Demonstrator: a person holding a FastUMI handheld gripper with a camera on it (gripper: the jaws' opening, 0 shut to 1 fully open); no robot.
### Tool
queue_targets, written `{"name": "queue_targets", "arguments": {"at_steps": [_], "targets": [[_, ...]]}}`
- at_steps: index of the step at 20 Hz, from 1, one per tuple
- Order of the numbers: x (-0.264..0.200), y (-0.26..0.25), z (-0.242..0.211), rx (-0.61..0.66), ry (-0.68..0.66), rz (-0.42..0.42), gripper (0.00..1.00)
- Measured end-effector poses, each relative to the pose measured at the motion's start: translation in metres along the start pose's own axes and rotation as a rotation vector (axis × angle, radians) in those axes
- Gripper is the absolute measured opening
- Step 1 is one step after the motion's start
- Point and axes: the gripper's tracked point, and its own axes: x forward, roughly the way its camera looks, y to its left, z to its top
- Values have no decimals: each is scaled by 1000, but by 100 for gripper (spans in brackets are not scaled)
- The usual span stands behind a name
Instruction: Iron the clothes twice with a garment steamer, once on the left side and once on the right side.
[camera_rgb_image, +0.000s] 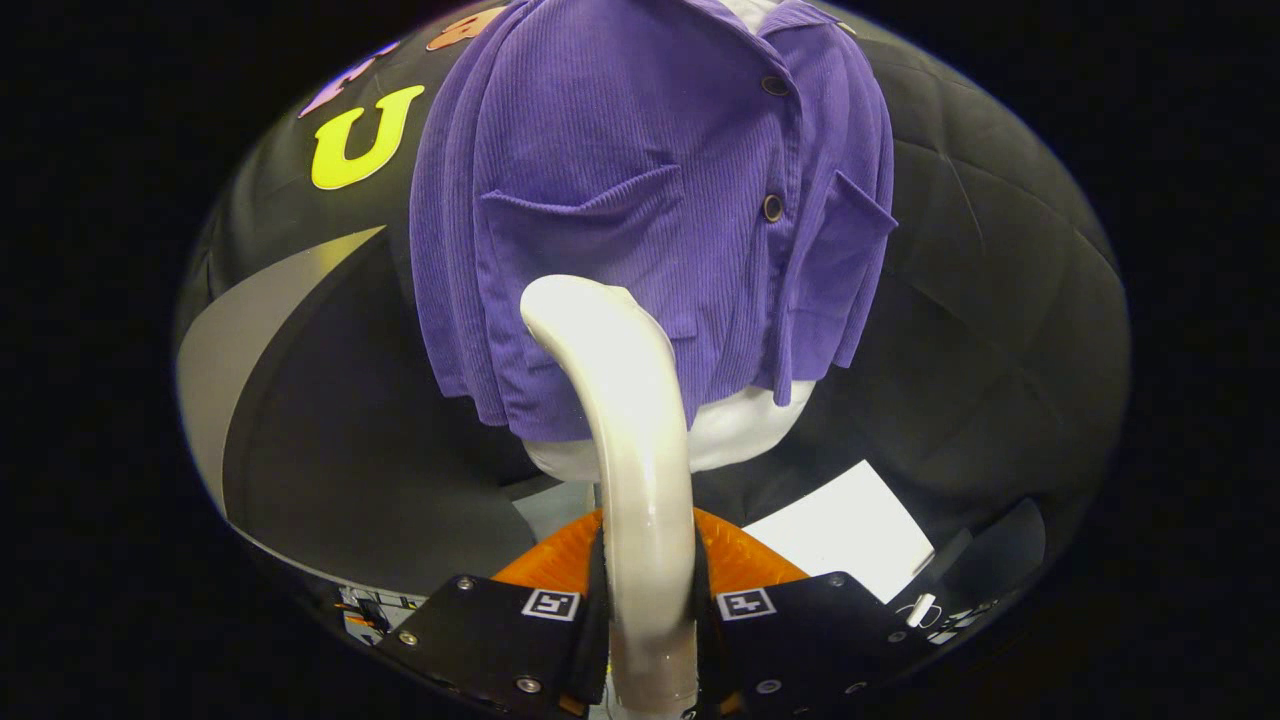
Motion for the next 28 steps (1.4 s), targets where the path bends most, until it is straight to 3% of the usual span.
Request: {"name": "queue_targets", "arguments": {"at_steps": [13, 21, 28], "targets": [[-70, -70, 21, 70, -68, -34, 35], [-118, -121, 76, 86, -169, -42, 35], [-139, -161, 144, 119, -267, -102, 35]]}}
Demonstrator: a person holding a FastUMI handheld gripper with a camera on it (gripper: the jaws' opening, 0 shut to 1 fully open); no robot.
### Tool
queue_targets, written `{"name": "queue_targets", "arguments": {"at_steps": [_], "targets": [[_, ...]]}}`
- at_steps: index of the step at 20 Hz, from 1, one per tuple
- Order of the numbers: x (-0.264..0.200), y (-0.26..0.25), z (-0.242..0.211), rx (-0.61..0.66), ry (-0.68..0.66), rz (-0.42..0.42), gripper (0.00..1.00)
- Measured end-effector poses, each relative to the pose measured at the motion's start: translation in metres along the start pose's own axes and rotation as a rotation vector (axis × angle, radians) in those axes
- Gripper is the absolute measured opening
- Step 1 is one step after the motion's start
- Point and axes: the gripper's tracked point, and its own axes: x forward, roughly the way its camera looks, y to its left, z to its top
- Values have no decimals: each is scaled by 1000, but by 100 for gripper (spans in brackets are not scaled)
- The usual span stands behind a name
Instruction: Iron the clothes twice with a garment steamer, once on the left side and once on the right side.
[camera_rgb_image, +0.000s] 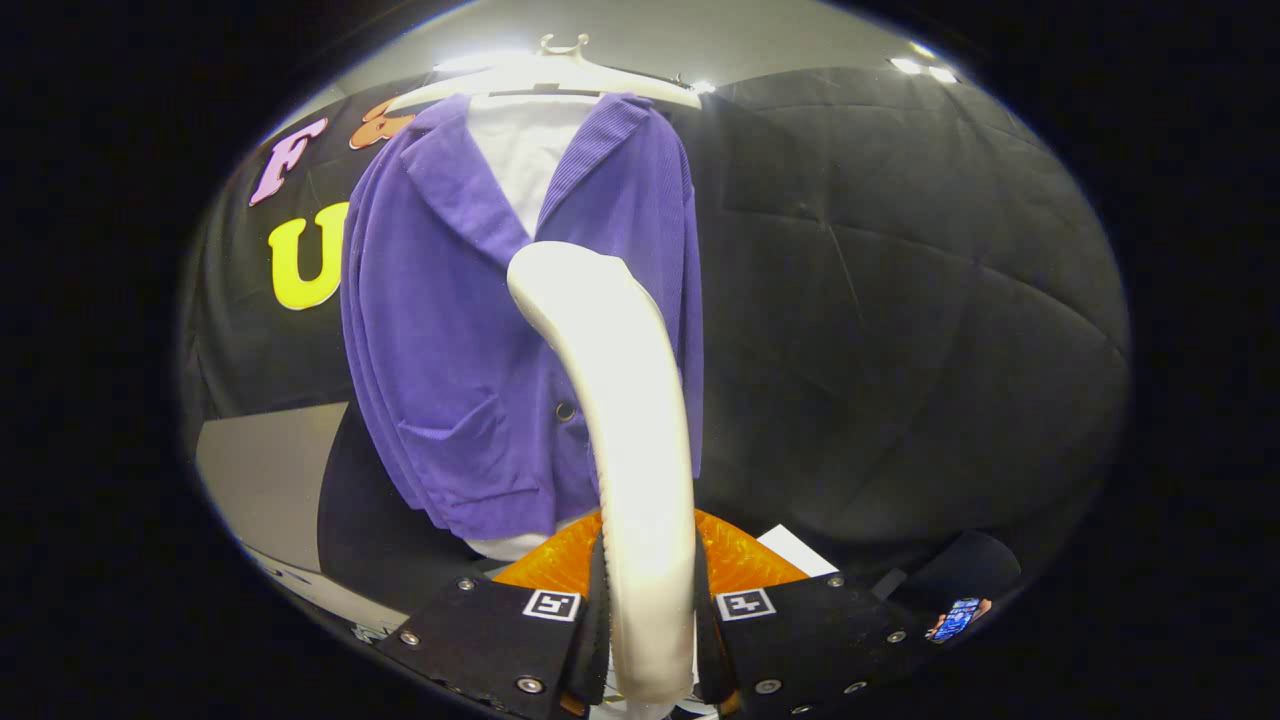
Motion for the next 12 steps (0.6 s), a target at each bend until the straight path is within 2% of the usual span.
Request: {"name": "queue_targets", "arguments": {"at_steps": [5, 12], "targets": [[9, -3, 53, 68, -89, -11, 35], [24, 3, 111, 85, -197, -54, 35]]}}
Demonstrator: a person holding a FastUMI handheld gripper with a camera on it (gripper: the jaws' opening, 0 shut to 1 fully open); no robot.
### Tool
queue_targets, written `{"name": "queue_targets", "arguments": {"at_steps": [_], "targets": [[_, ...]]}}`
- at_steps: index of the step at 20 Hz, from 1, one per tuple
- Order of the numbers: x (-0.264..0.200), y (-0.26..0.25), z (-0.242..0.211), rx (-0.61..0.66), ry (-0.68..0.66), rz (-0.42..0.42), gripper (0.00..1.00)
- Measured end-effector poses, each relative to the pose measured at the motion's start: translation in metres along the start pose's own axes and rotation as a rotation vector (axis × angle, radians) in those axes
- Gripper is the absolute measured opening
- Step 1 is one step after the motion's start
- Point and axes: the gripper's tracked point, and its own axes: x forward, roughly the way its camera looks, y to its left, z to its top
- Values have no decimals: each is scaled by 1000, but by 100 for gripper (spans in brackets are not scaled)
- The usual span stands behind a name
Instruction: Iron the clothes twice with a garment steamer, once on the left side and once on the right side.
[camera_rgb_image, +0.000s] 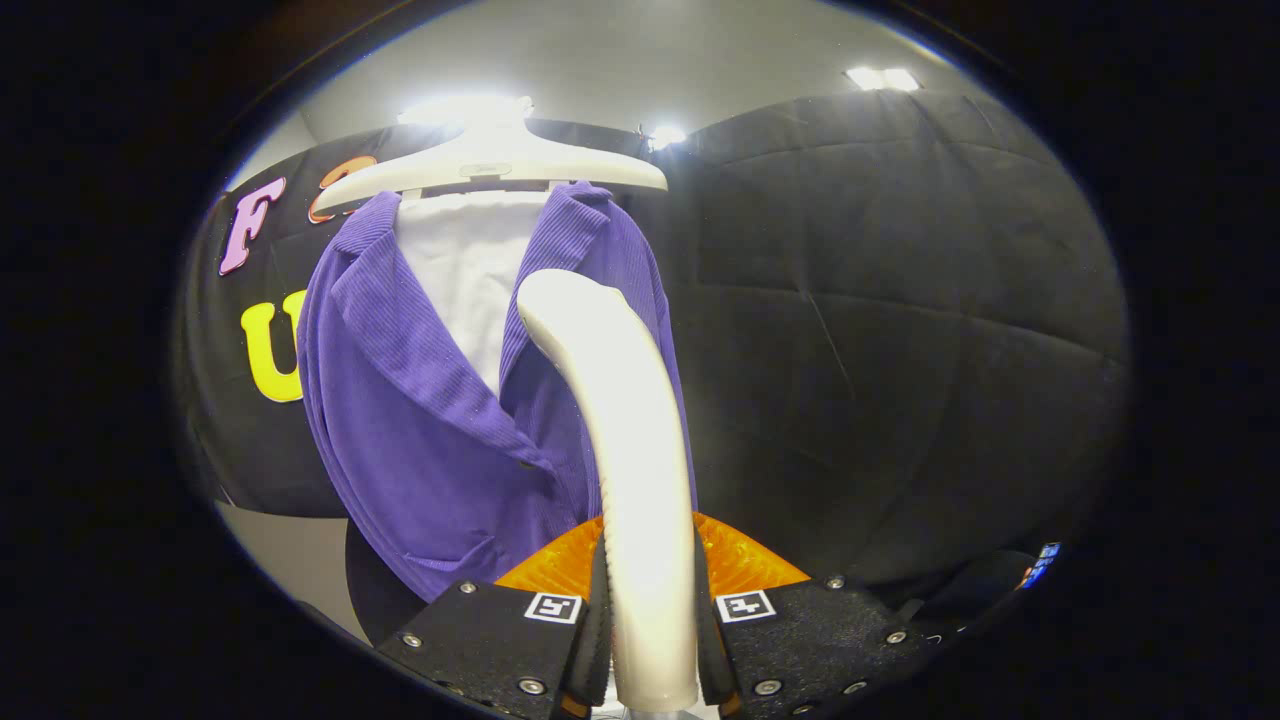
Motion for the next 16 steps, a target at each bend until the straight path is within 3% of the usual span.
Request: {"name": "queue_targets", "arguments": {"at_steps": [3, 8, 11, 16], "targets": [[21, 5, 13, -18, -39, -43, 34], [48, -11, 25, -75, -117, -190, 35], [55, -12, 40, -39, -162, -212, 34], [65, 0, 47, -95, -192, -229, 34]]}}
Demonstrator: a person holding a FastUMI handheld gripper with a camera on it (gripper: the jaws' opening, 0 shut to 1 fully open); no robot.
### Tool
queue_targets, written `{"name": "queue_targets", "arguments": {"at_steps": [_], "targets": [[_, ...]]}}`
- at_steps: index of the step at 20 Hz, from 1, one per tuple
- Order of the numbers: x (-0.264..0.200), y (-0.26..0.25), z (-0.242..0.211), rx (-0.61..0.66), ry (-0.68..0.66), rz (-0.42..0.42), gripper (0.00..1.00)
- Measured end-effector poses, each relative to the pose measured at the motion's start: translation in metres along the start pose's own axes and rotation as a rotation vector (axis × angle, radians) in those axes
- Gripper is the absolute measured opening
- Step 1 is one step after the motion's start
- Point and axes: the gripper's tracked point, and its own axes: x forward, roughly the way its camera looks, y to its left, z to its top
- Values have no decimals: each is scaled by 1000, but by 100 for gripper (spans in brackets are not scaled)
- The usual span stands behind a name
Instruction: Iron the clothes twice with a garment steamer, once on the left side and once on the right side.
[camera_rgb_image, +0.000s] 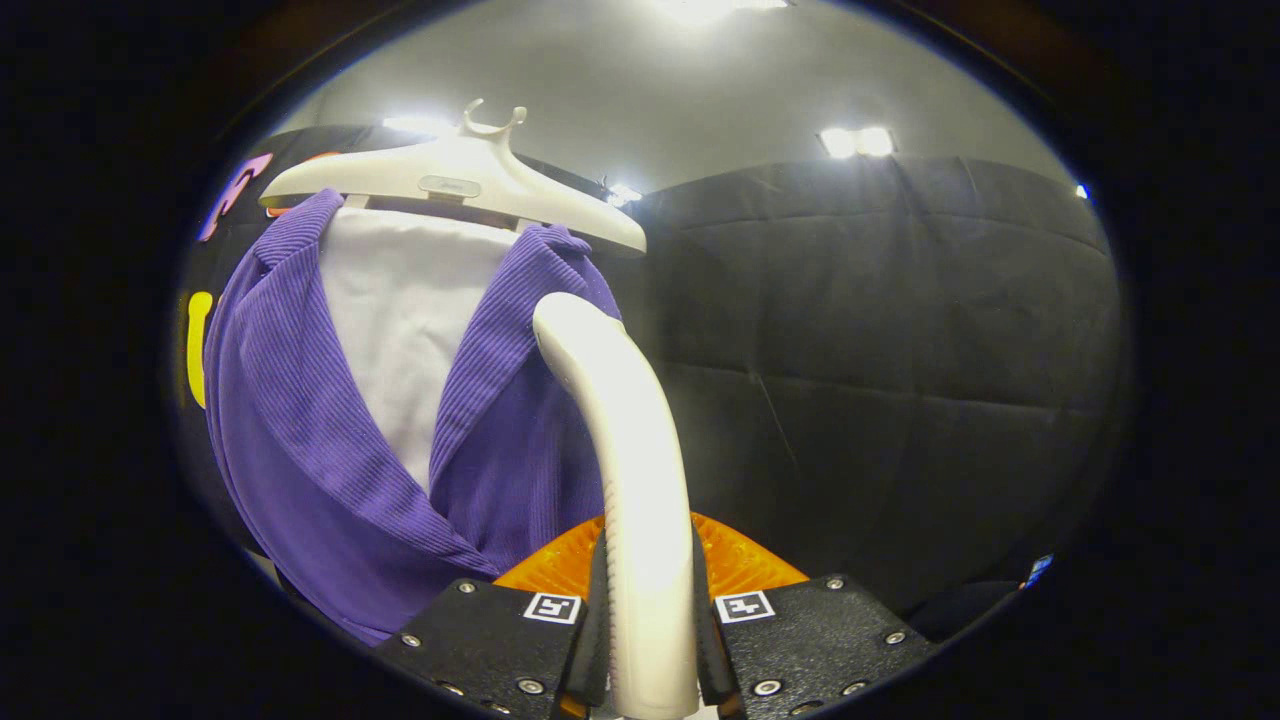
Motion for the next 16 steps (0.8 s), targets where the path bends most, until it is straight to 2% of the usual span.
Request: {"name": "queue_targets", "arguments": {"at_steps": [7, 16], "targets": [[2, 13, -29, -46, 31, 28, 34], [3, -12, -116, -137, 167, 13, 35]]}}
